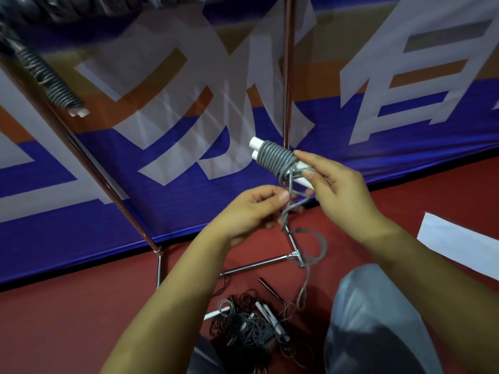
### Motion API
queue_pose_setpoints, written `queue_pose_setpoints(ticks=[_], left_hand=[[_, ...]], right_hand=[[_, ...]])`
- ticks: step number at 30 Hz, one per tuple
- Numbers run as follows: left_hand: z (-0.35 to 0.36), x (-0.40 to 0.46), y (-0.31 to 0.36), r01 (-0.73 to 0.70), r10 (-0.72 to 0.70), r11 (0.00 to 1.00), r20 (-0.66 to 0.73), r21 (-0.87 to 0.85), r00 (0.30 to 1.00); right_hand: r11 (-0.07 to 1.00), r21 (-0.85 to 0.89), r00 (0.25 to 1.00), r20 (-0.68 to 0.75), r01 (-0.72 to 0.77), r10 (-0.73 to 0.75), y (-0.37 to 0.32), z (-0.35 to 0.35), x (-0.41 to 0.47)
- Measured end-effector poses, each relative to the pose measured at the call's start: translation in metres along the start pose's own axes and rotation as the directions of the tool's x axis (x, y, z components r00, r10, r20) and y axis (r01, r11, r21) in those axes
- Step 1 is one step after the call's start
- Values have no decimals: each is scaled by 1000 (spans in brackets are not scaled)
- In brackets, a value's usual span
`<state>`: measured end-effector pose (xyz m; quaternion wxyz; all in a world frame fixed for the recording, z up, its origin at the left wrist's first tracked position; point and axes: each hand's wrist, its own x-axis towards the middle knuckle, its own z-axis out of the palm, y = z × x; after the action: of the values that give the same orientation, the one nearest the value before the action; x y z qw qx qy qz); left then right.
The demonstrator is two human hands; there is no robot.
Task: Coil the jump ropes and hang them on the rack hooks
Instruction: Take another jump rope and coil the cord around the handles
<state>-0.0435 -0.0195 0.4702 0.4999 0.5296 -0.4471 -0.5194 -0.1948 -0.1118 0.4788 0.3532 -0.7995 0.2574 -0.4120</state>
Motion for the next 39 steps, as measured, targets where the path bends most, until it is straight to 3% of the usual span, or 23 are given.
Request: queue_pose_setpoints(ticks=[2,6,10,15,17,19,20,22,24,25,28,30,32,37,38,39], left_hand=[[0,-1,0,76,-66,993,106,-91,992],[-5,-3,4,192,-140,939,191,-286,971],[-3,-5,11,168,-140,962,139,-216,980],[-2,-9,18,27,-23,997,-55,70,998],[-1,-11,18,-65,145,943,-225,326,964],[7,-15,20,-188,347,853,-262,486,901],[10,-18,20,-271,404,846,-220,460,888],[15,-24,25,-351,373,924,-147,153,916],[11,-29,30,-288,277,947,-90,-143,957],[6,-31,31,-261,256,954,-53,-148,965],[-7,-34,29,-133,141,971,-26,197,990],[-12,-32,26,53,49,867,-190,495,981],[-16,-29,24,175,75,711,-321,681,944],[-9,-23,15,268,167,489,-391,830,905],[-10,-21,14,302,147,480,-415,824,898],[-13,-20,13,326,82,536,-432,779,898]], right_hand=[[997,58,998,30,-51,49,-3,1,-2],[981,153,993,25,-120,118,-9,0,-2],[965,202,986,44,-169,164,-13,3,-3],[933,275,971,20,-233,236,-13,0,-2],[915,303,962,20,-265,271,-12,0,-2],[896,340,955,22,-286,296,-13,1,-2],[887,358,953,18,-290,304,-14,0,-2],[875,386,950,9,-293,314,-18,0,-1],[870,396,948,8,-295,318,-21,0,1],[870,393,947,7,-299,322,-21,0,2],[873,382,944,-6,-304,331,-19,-1,4],[874,380,944,-11,-302,331,-18,0,2],[870,387,940,-19,-306,340,-17,3,0],[892,351,938,-90,-285,335,-17,7,-2],[899,336,938,-102,-281,332,-18,7,-2],[909,316,940,-115,-273,322,-18,7,-4]])
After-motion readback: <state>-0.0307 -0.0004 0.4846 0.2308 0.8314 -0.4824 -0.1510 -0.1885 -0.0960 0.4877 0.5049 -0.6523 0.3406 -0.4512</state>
